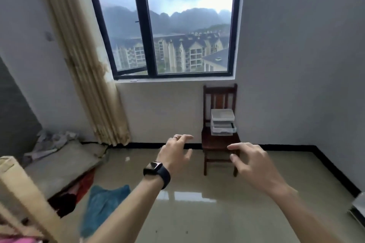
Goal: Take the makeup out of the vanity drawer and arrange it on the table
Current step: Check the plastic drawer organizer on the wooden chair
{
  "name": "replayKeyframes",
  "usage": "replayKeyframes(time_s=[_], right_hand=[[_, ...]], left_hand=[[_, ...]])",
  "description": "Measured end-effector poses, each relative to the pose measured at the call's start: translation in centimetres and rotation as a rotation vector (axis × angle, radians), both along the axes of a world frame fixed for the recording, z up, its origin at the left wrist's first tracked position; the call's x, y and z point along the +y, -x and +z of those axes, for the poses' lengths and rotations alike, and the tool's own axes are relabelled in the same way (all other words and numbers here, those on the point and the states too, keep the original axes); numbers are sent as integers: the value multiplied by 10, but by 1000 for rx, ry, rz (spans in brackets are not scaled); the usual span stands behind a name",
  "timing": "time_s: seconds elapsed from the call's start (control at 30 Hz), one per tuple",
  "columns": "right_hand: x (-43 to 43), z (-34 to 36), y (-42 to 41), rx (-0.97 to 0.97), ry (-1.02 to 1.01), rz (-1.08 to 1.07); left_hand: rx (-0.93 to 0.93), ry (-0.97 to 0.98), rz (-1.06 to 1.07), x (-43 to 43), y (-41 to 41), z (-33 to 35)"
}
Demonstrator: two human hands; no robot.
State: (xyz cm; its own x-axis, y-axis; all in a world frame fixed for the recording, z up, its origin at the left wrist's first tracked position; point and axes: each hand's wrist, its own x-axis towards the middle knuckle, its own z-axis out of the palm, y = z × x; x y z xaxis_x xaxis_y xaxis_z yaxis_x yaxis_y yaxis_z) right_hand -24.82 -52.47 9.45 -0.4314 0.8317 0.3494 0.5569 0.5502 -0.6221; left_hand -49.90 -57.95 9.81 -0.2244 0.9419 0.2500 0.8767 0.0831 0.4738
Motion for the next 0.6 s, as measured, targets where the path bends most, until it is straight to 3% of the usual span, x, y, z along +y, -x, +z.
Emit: replayKeyframes(time_s=[0.23, 0.6], right_hand=[[152, -33, 4, -66, 72, -82], [426, -51, -15, -160, 159, -97]], left_hand=[[15, 47, -99, 177, -5, -29], [-70, 156, -81, 434, -22, -72]])
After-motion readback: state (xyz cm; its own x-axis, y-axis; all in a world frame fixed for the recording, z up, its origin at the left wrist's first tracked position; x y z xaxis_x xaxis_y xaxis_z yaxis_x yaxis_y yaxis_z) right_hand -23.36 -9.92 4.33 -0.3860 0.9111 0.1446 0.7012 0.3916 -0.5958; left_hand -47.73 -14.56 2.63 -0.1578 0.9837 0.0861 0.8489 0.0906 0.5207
